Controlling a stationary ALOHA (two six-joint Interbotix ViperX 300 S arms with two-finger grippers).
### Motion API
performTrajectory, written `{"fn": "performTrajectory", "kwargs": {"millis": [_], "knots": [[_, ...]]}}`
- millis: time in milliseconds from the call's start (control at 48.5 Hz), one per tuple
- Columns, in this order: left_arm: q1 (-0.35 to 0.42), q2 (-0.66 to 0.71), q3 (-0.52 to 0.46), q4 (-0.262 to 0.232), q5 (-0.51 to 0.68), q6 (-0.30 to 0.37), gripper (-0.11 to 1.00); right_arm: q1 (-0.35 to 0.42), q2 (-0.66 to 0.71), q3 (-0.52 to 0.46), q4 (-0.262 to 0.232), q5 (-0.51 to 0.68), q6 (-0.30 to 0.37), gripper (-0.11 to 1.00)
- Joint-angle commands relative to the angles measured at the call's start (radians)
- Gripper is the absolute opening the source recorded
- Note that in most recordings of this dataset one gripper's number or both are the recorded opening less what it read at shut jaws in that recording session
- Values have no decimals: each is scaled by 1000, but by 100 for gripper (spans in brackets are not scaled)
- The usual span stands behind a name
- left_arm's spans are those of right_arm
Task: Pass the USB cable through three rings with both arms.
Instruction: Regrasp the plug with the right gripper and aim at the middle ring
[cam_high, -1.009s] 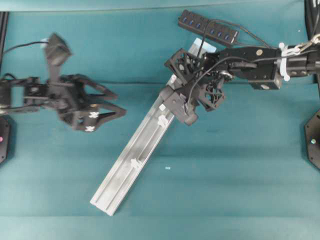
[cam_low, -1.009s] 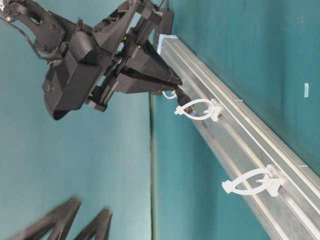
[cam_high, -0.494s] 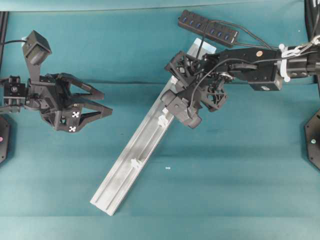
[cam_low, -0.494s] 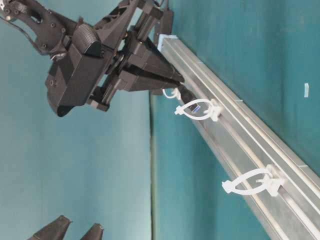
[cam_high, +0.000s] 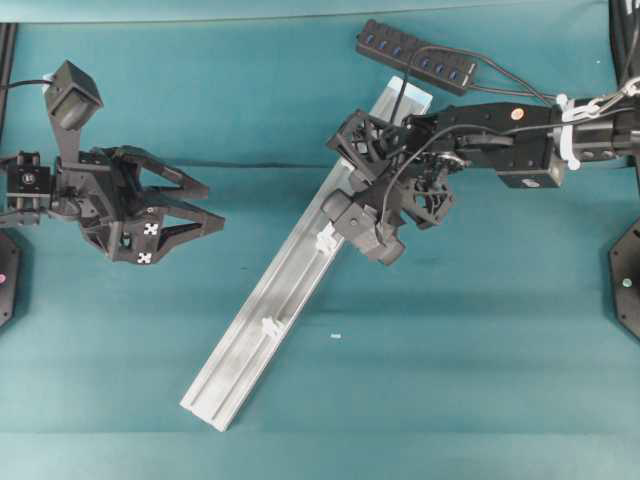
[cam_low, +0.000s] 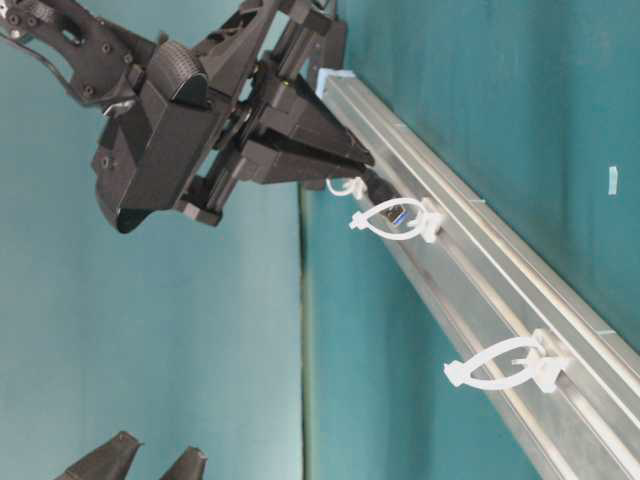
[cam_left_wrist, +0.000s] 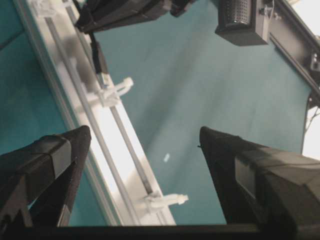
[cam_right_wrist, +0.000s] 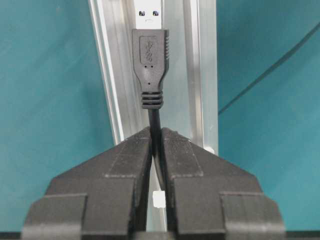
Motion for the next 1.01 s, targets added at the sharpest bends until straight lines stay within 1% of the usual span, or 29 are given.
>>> {"fn": "performTrajectory", "kwargs": {"millis": [0, 597, 783, 989], "knots": [[-2, -5, -12, 3, -6, 2, 95, 12, 6, -2, 0, -2, -5, 8], [-2, -2, -12, 3, -5, 2, 95, 54, -3, -11, 8, -9, -3, 8], [-2, -2, -11, 3, -5, 2, 95, 66, -11, -23, 35, -21, 0, 8], [-2, -2, -9, 3, -5, 2, 95, 84, -9, -38, 41, -21, 3, 8]]}}
